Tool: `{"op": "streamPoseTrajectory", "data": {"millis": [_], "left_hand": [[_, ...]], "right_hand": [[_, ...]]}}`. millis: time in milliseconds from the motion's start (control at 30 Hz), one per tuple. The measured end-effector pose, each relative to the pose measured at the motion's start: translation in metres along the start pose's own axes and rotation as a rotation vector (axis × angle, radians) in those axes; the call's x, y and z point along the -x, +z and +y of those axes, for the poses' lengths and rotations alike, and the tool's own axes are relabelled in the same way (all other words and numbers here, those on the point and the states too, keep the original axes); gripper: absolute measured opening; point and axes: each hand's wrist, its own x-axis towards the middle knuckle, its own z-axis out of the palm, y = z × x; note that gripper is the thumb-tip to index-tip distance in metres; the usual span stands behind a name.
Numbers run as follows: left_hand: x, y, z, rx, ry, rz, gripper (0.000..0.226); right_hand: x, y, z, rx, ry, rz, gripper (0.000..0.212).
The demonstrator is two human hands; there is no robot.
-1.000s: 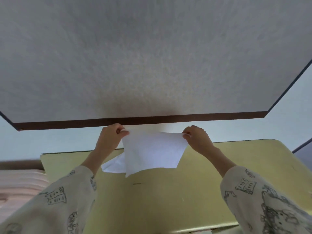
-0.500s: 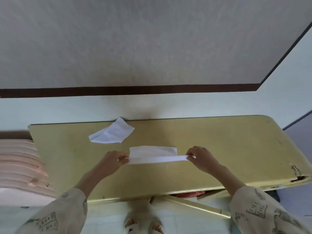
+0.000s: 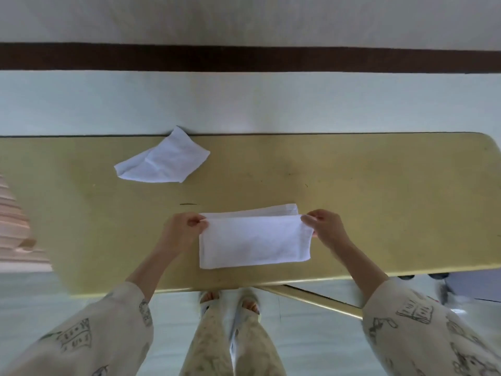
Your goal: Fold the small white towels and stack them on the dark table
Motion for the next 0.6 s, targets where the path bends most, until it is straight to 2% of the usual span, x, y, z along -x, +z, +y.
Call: {"op": "streamPoseTrajectory", "data": {"millis": [167, 367, 600], "left_hand": [[-0.029, 0.012, -0.014, 0.097, -0.088, 0.061, 0.011], [-0.040, 0.020, -0.022, 0.114, -0.168, 0.047, 0.009], [-0.038, 0.023, -0.018, 0.084, -0.178, 0.077, 0.007]], "right_hand": [[-0.039, 0.023, 0.000, 0.007, -0.027, 0.009, 0.018], [-0.055, 0.037, 0.007, 0.040, -0.034, 0.118, 0.014], [-0.060, 0.040, 0.010, 0.086, -0.049, 0.135, 0.018]]}}
